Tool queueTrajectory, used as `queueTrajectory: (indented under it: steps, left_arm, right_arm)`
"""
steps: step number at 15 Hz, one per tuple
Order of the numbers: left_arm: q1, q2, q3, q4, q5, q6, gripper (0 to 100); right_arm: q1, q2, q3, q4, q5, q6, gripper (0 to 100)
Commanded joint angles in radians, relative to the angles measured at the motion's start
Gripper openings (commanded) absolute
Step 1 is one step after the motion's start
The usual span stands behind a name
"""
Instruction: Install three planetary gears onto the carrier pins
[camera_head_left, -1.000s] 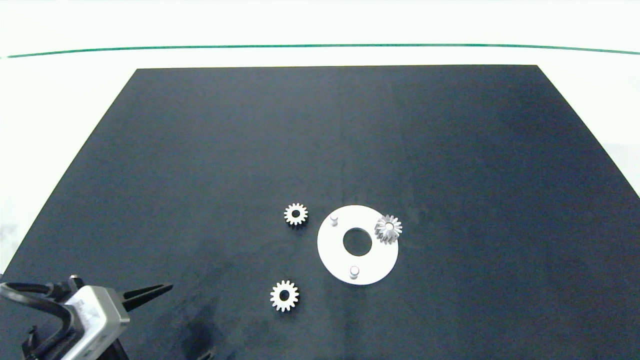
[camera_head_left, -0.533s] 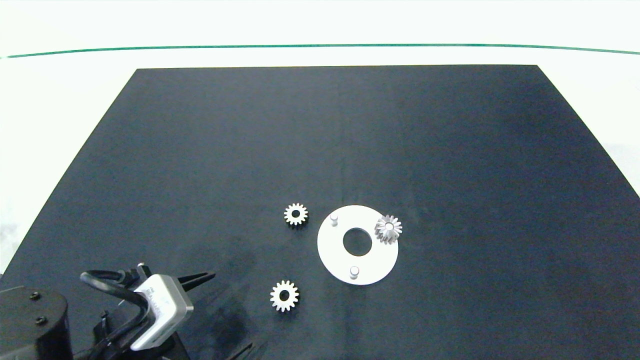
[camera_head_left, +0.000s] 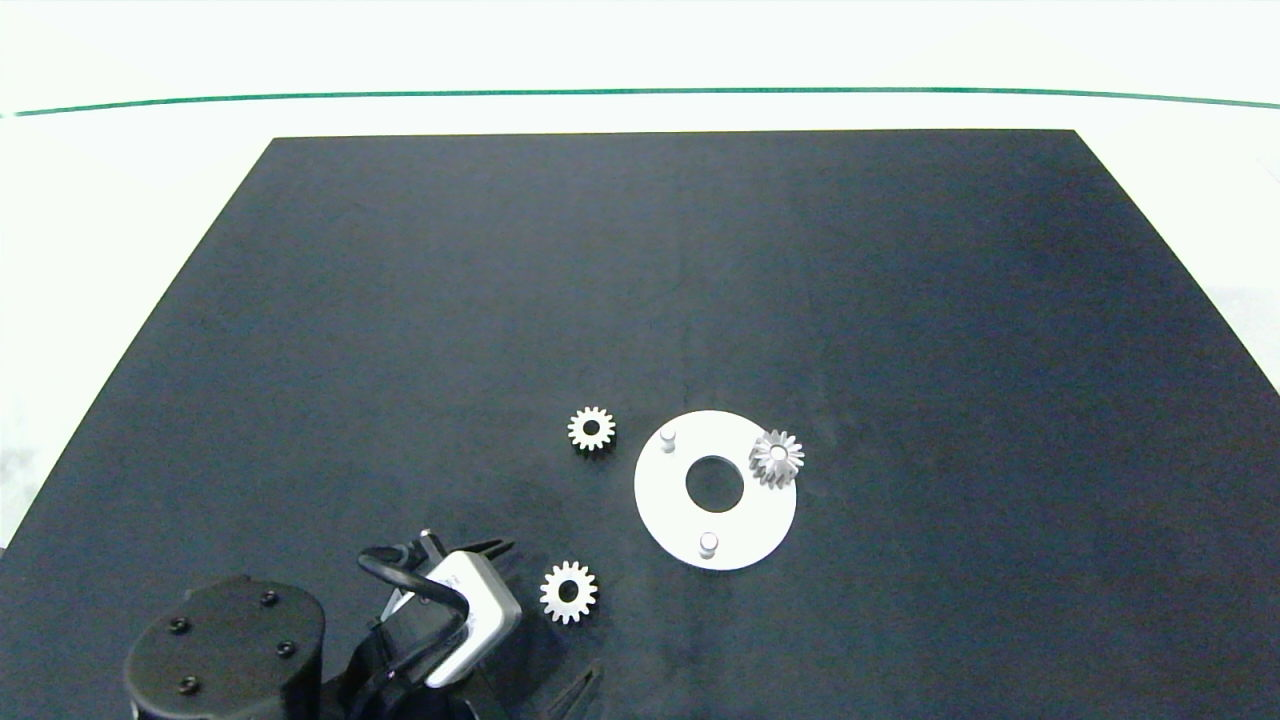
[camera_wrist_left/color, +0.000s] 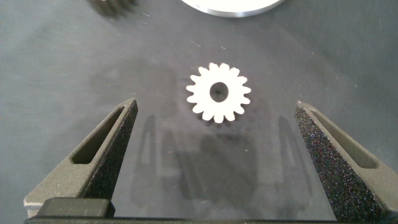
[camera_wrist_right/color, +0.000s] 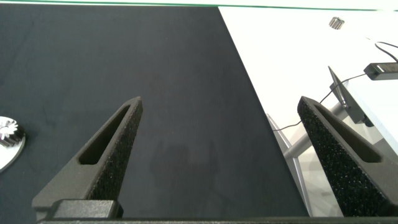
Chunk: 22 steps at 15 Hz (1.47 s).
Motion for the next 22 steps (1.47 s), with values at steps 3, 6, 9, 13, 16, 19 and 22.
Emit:
queueTrajectory:
  steps: [3,6,9,13,16,19,22]
  left_arm:
    - [-0.002,0.094,-0.018,-0.056,0.003,0.005,100]
    - [-0.002,0.119,-0.018,-0.074,0.008,0.006,98]
    - [-0.002,0.126,-0.024,-0.076,0.008,0.008,92]
    - [-0.001,0.126,-0.050,-0.073,0.008,0.009,84]
    - [0.001,0.126,-0.059,-0.071,0.008,0.011,78]
    - [0.002,0.126,-0.061,-0.070,0.008,0.014,72]
    - [0.004,0.133,-0.061,-0.071,0.011,0.014,66]
  right_arm:
    - [0.002,0.001,0.000,0.003,-0.003,-0.002,100]
    - [0.000,-0.001,0.002,0.009,-0.003,-0.002,100]
    - [0.000,-0.002,0.002,0.009,-0.003,-0.002,100]
    - [0.000,-0.001,0.002,0.009,-0.003,-0.002,100]
    - [0.000,-0.001,0.002,0.011,-0.003,-0.002,100]
    - [0.002,-0.001,0.002,0.011,-0.003,-0.002,100]
    - [0.002,0.001,0.002,0.015,-0.003,-0.002,100]
